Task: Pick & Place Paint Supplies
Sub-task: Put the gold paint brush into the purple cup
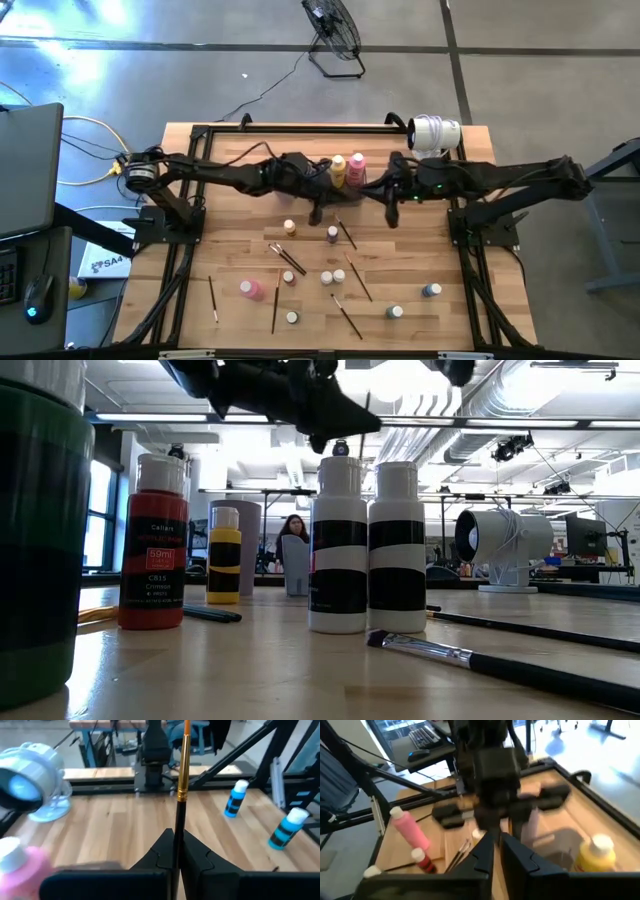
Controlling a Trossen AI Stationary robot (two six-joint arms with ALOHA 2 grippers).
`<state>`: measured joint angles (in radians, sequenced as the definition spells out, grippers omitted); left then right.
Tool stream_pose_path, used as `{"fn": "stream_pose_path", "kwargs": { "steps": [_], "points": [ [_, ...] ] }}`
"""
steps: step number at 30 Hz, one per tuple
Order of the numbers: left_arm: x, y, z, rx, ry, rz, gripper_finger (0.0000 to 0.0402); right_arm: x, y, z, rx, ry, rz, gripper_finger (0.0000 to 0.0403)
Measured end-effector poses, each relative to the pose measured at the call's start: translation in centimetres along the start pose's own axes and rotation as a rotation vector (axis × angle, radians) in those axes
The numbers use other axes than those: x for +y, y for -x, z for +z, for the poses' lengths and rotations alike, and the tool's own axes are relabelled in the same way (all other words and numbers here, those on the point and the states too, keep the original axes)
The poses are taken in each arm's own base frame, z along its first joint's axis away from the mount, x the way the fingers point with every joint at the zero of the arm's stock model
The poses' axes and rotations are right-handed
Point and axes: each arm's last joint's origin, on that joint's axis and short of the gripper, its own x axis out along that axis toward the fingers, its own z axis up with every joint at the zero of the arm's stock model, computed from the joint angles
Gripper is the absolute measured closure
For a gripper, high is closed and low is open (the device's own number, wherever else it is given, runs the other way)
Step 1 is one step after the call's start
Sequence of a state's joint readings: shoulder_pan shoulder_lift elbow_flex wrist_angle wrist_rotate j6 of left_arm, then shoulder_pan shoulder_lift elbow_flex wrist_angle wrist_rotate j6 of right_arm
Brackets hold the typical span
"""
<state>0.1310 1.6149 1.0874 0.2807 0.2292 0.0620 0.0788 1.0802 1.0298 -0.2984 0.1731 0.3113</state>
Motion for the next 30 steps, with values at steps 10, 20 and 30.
{"fn": "stream_pose_path", "kwargs": {
  "steps": [10,20,30],
  "points": [
    [1.7,4.2,1.7,0.076,-0.011,0.059,0.0398,-0.9,4.4,-0.8,0.114,-0.103,0.001,0.0338],
    [1.1,11.3,4.5,0.103,-0.024,0.111,0.0398,-1.3,4.7,-1.6,0.182,-0.100,-0.058,0.0354],
    [-1.8,21.2,6.8,0.022,-0.050,0.253,0.0398,-1.5,4.6,-1.6,0.176,-0.084,-0.118,0.0354]
  ]
}}
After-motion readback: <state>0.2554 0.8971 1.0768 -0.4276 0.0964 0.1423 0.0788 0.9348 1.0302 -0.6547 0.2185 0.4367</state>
